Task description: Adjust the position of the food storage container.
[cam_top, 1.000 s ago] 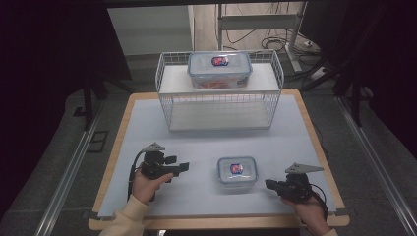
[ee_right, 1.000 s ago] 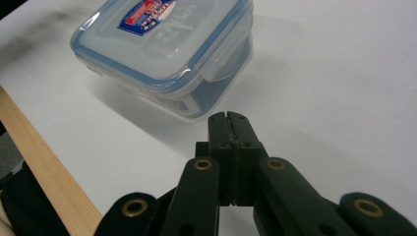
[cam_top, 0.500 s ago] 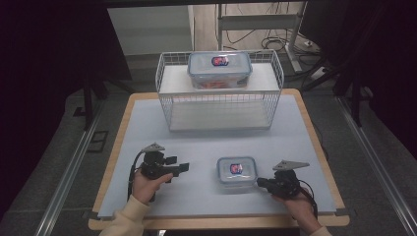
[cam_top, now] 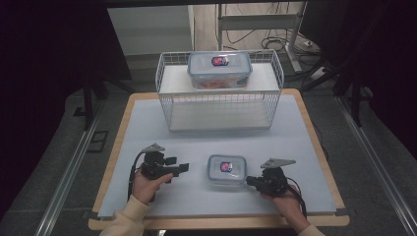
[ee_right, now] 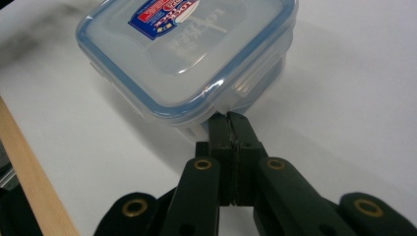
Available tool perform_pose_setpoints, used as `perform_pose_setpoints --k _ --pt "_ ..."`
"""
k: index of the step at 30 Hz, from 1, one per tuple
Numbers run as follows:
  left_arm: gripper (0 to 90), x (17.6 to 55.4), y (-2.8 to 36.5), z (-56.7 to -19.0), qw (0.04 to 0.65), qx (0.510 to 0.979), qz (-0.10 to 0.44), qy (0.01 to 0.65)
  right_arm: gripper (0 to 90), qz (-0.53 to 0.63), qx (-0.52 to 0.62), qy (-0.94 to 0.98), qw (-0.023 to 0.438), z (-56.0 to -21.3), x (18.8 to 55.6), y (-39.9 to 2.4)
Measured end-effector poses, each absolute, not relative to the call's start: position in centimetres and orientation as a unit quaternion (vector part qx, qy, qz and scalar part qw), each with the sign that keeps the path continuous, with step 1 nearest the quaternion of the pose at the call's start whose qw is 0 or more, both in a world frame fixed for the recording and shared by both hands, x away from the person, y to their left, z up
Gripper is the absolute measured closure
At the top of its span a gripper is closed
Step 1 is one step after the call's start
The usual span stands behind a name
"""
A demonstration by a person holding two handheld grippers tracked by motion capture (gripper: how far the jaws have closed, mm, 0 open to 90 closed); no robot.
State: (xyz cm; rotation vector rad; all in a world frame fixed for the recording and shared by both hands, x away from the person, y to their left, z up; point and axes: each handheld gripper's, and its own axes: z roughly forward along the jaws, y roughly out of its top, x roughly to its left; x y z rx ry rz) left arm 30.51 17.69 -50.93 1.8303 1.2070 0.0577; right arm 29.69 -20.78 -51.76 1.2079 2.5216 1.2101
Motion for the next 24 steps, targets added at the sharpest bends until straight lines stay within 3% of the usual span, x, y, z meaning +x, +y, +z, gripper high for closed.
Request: perform_pose_setpoints --k 24 --pt "30.5 30.6 18.0 -51.1 0.454 0.741 0.026 0.494 89.5 0.402 0.404 0.821 0.038 -52.3 32.1 -18.6"
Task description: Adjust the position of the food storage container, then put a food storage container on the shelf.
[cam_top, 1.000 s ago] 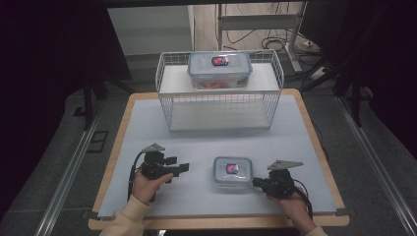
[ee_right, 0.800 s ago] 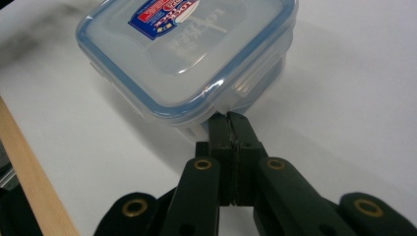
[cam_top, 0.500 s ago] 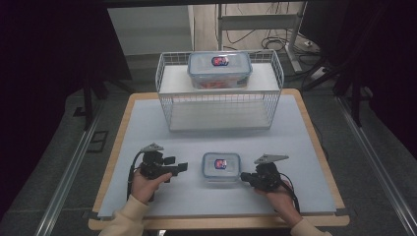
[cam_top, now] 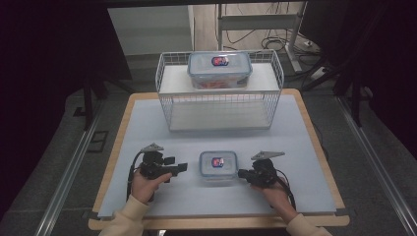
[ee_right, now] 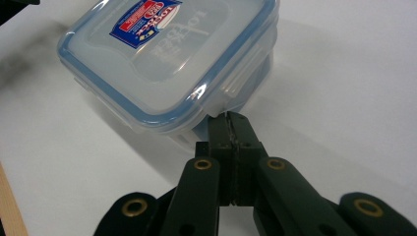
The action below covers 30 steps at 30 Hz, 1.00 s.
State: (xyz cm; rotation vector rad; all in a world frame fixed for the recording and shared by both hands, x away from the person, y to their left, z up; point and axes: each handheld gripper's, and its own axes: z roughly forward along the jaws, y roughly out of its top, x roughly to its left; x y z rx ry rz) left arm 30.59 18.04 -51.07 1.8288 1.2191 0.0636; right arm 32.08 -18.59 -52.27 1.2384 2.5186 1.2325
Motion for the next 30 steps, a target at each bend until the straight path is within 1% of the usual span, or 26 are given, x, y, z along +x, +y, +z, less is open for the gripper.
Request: perform_pose_setpoints --k 12,17,19,21,23,29,30 --pt "30.0 30.4 18.0 -50.8 0.457 0.738 0.027 0.496 89.2 0.424 0.412 0.806 0.038 -51.0 32.1 -20.8" --pt "27.3 30.0 17.5 -50.3 0.458 0.737 0.034 0.496 88.8 0.433 0.405 0.805 0.034 -50.5 32.1 -21.4" --pt "26.8 29.9 17.3 -50.1 0.459 0.738 0.031 0.493 83.7 0.436 0.401 0.805 0.031 -50.3 32.1 -21.5" --pt "26.1 29.9 17.2 -50.0 0.462 0.738 0.028 0.491 75.0 0.444 0.399 0.802 0.022 -50.2 32.2 -21.7" --pt "25.2 29.9 17.1 -49.9 0.465 0.737 0.022 0.490 62.2 0.454 0.401 0.795 0.020 -49.9 32.3 -21.8" --pt "20.6 30.0 16.7 -50.1 0.463 0.740 0.007 0.488 43.1 0.467 0.396 0.791 -0.004 -49.7 32.6 -21.8" --pt "20.4 30.0 16.7 -50.1 0.463 0.740 0.007 0.488 43.1 0.467 0.396 0.791 -0.004 -49.7 32.6 -21.8"
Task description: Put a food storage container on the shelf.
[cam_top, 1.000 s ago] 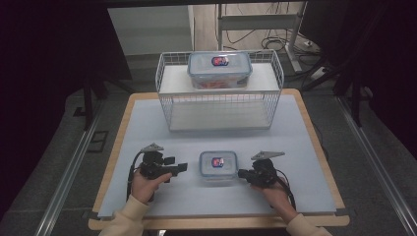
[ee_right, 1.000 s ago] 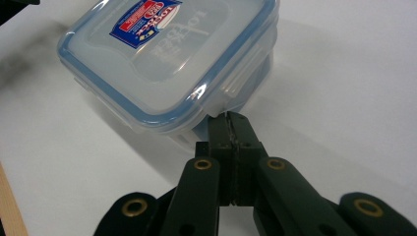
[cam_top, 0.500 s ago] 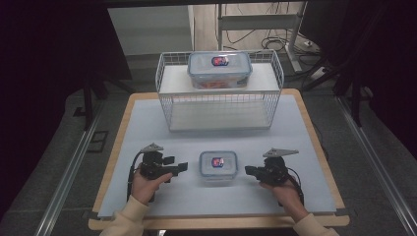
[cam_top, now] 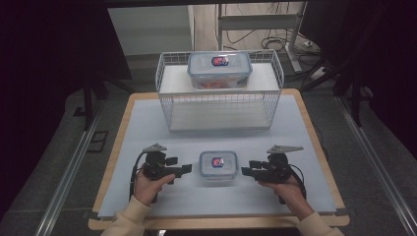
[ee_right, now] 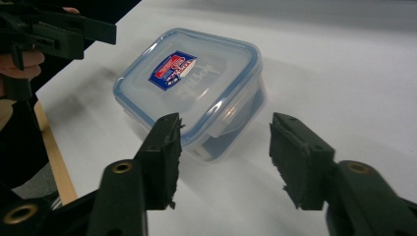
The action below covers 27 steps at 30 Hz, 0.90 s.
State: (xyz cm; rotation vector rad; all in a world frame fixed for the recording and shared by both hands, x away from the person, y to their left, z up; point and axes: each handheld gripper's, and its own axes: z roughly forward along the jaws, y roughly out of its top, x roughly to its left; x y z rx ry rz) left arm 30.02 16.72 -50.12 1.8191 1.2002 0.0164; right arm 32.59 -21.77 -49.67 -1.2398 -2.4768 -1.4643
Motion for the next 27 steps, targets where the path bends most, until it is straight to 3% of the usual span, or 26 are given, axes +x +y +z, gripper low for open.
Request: perform_pose_setpoints --k 9,27 --pt "19.6 30.4 15.6 -50.5 0.460 0.745 -0.016 0.483 33.0 -0.460 -0.397 -0.794 0.029 -49.9 33.3 -20.7" --pt "23.2 33.3 12.7 -52.5 0.463 0.729 -0.112 0.492 30.2 -0.453 -0.423 -0.780 0.087 -51.3 35.8 -18.8"
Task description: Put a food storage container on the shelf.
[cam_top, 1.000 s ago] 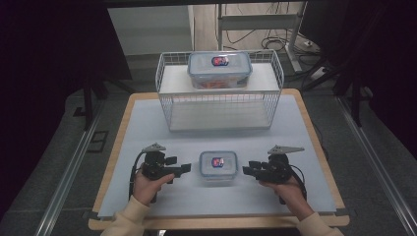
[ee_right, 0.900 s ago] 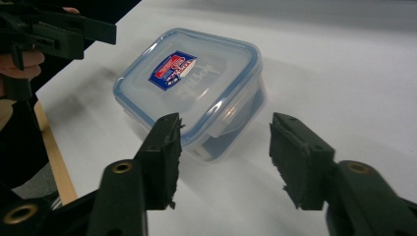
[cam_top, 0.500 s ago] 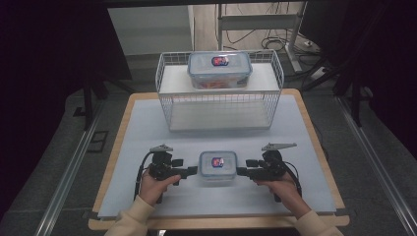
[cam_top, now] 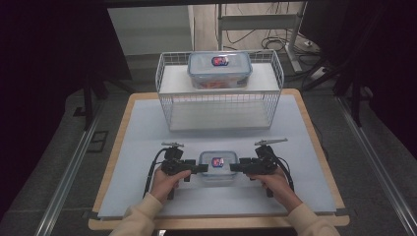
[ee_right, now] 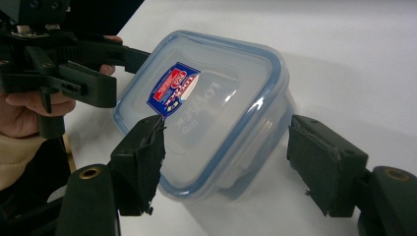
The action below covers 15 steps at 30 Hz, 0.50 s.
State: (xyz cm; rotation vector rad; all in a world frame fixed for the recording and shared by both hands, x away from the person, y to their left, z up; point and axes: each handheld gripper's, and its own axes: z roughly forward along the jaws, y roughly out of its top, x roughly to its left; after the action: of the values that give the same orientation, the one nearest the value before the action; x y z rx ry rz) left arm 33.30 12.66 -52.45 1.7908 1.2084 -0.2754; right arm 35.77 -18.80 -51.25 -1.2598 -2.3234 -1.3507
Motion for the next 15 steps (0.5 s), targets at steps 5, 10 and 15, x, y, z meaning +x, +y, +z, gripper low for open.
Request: perform_pose_setpoints --k 5,10,15 --pt "27.4 33.42 12.66 -52.75 0.467 0.723 -0.128 0.492 30.6 -0.445 -0.430 -0.779 0.098 -51.59 36.02 -18.40" --pt "33.2 33.44 12.43 -53.04 0.463 0.726 -0.133 0.490 34.0 -0.441 -0.434 -0.778 0.109 -51.77 36.01 -18.30" --pt "35.4 33.39 12.45 -53.08 0.463 0.725 -0.136 0.491 36.2 -0.441 -0.437 -0.774 0.121 -51.83 36.02 -18.55"
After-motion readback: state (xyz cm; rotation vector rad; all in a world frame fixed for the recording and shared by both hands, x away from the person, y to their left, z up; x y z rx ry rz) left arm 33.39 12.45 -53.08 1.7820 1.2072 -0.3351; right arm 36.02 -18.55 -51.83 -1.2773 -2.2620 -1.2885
